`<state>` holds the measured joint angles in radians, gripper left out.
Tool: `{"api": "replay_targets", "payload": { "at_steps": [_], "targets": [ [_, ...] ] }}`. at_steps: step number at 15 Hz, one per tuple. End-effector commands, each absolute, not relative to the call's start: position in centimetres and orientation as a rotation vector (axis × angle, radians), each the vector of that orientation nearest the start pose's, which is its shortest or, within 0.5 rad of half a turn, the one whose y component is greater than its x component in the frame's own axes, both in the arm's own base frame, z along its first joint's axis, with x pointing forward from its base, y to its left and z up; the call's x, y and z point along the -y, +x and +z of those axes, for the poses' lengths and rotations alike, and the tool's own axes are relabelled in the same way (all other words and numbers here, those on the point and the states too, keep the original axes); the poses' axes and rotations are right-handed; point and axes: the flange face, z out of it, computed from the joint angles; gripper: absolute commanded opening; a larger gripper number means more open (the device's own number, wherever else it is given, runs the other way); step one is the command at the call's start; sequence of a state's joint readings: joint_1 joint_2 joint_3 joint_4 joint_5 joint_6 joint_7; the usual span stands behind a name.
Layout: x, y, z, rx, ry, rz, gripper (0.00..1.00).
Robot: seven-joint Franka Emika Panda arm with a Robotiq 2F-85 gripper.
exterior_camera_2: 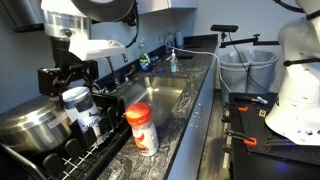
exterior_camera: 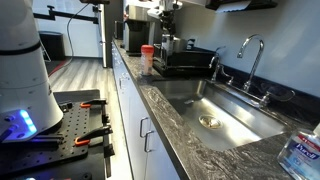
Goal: Remove the white bottle from the dish rack
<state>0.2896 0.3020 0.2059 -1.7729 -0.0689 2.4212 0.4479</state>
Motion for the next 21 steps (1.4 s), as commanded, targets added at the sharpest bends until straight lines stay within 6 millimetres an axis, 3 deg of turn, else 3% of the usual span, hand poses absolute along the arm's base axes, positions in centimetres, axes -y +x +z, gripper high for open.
{"api": "replay_targets", "payload": {
  "at_steps": [1, 4, 5, 8, 13, 21],
  "targets": [
    [-31.4, 60.4, 43.2, 0.106, -2.967, -0.446, 1.00],
    [-31.6, 60.4, 43.2, 0.140, -2.994, -0.435, 0.97],
    [-31.7, 60.2, 43.4, 0.161, -3.012, -0.430, 0.74],
    [-32.3, 59.2, 44.2, 0.226, -3.058, -0.431, 0.62],
    [-33.7, 56.6, 47.8, 0.341, -3.079, -0.534, 0.61],
    [-34.7, 51.6, 55.9, 0.431, -3.007, -0.735, 0.61]
  ]
}}
